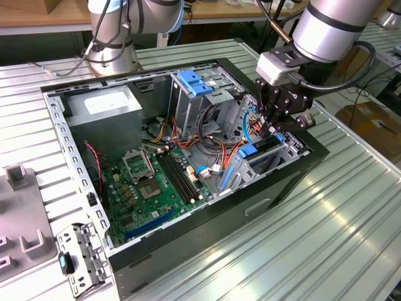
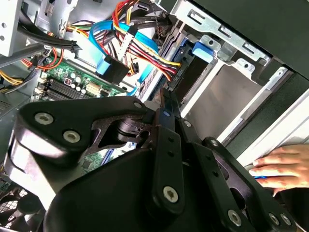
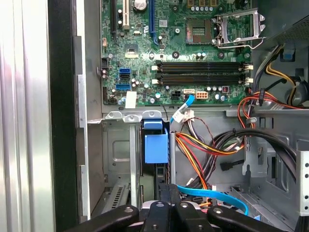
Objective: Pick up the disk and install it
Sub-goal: 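Insert the second disk wire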
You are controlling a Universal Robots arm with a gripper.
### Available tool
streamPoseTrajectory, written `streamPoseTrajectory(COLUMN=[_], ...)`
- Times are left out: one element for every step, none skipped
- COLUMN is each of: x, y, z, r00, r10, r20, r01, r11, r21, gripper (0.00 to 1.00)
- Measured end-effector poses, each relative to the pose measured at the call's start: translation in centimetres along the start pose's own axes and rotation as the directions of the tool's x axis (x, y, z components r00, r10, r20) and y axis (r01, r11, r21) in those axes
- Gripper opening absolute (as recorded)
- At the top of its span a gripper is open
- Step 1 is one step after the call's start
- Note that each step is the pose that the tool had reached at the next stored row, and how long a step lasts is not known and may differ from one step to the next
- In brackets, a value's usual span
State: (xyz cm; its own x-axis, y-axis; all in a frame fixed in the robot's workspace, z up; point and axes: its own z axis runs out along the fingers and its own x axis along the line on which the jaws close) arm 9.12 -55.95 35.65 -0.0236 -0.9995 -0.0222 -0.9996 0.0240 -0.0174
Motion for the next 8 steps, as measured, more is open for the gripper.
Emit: streamPoseTrajectory(x=[-0.01, -0.01, -0.01, -0.02, -0.03, -0.03, -0.04, -0.05], y=[0.0, -0.01, -0.01, -0.01, -0.02, -0.03, -0.05, -0.09], z=[-0.11, -0.28, -0.49, -0.81, -1.16, -1.48, -1.88, -2.43], r00=[1.0, 1.0, 1.0, 1.0, 1.0, 1.0, 1.0, 1.0], r10=[0.0, 0.0, 0.0, 0.0, 0.0, 0.0, 0.0, 0.0], r20=[-0.0001, -0.0001, 0.0, 0.0, 0.0001, 0.0001, 0.0001, 0.0001], r01=[0.0, 0.0, 0.0, 0.0, 0.0, 0.0, 0.0, 0.0], r11=[1.0, 1.0, 1.0, 1.0, 1.0, 1.0, 1.0, 1.0], r21=[0.0, 0.0, 0.0, 0.0, 0.0, 0.0001, 0.0, 0.0], gripper=[0.11, 0.11, 0.11, 0.11, 0.11, 0.11, 0.11, 0.11])
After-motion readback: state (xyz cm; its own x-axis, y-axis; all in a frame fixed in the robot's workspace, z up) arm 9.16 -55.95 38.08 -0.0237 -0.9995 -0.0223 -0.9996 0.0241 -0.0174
